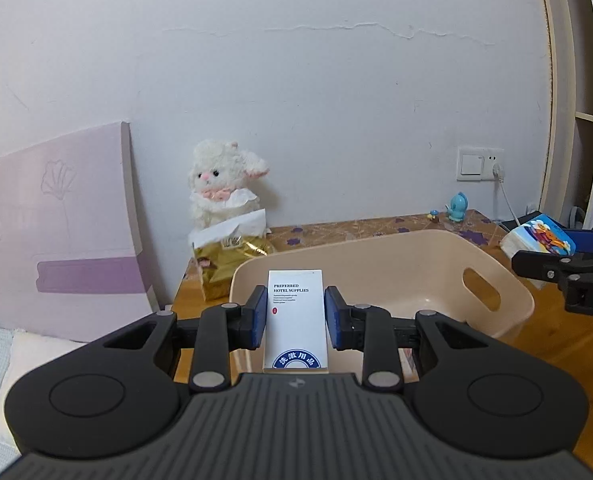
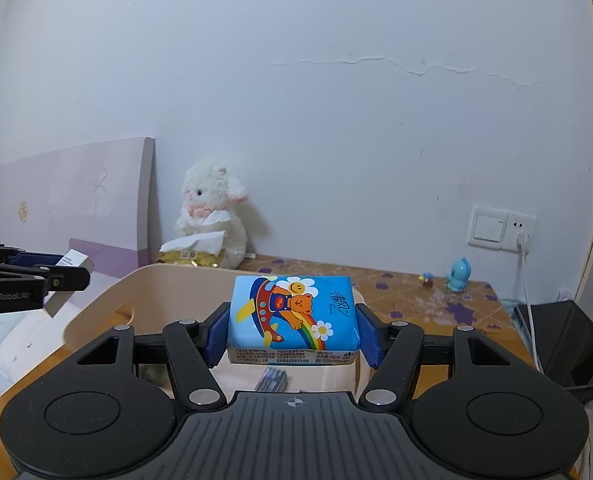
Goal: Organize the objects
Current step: 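Carry both items into the basket and open both tools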
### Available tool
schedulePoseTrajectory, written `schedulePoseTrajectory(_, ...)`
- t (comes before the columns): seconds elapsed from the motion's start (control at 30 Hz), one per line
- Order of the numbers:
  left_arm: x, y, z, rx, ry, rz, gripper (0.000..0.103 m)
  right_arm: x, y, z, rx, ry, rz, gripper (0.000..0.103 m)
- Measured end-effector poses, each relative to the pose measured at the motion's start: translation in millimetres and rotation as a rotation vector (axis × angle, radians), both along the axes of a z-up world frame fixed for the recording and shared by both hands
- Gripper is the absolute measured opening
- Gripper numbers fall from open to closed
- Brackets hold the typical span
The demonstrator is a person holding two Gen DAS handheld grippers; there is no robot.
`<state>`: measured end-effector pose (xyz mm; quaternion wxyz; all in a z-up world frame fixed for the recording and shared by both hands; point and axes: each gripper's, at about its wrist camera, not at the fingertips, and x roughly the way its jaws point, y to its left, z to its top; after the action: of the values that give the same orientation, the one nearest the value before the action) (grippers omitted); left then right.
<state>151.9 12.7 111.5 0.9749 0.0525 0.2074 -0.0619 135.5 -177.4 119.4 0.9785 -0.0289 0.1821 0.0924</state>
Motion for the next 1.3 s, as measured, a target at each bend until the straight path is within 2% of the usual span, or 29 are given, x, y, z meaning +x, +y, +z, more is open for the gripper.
schedulePoseTrajectory(0.17,31,-13,-7,0.008,0.034,0.015,0.033,21,7,-9,-0.014,0.017,-0.013,0.060)
schedulePoseTrajectory(0.37,67,-23,-33,0.035,0.132,0.046,0.033,42,15,-26,-0.073,0.053,-0.019,0.060)
schedulePoseTrajectory(0.5,82,-20,-49,-0.015,0.195,0.059,0.033,55,17,-37,-0.093,0.098,-0.023,0.060)
schedulePoseTrajectory(0.8,101,-31,-75,0.080,0.291,0.100,0.033,68,22,-62,-0.136,0.190,-0.018,0.062)
schedulePoseTrajectory(0.83,102,-32,-77,0.085,0.300,0.101,0.033,68,21,-62,-0.129,0.197,-0.020,0.063)
schedulePoseTrajectory(0.87,102,-32,-79,0.086,0.310,0.102,0.033,68,19,-62,-0.122,0.204,-0.020,0.068)
schedulePoseTrajectory(0.93,102,-31,-80,0.084,0.320,0.100,0.033,64,17,-60,-0.111,0.205,-0.012,0.069)
schedulePoseTrajectory(1.07,94,-28,-72,0.079,0.301,0.094,0.036,55,15,-49,-0.117,0.178,-0.013,0.079)
schedulePoseTrajectory(1.1,91,-26,-68,0.068,0.296,0.093,0.045,51,14,-45,-0.112,0.169,-0.015,0.081)
schedulePoseTrajectory(1.13,88,-24,-63,0.056,0.287,0.094,0.061,48,13,-41,-0.107,0.162,-0.018,0.082)
schedulePoseTrajectory(1.2,79,-20,-52,0.031,0.257,0.105,0.079,40,11,-34,-0.091,0.143,-0.025,0.092)
schedulePoseTrajectory(1.3,67,-15,-38,0.007,0.229,0.111,0.082,26,8,-26,-0.081,0.127,-0.026,0.097)
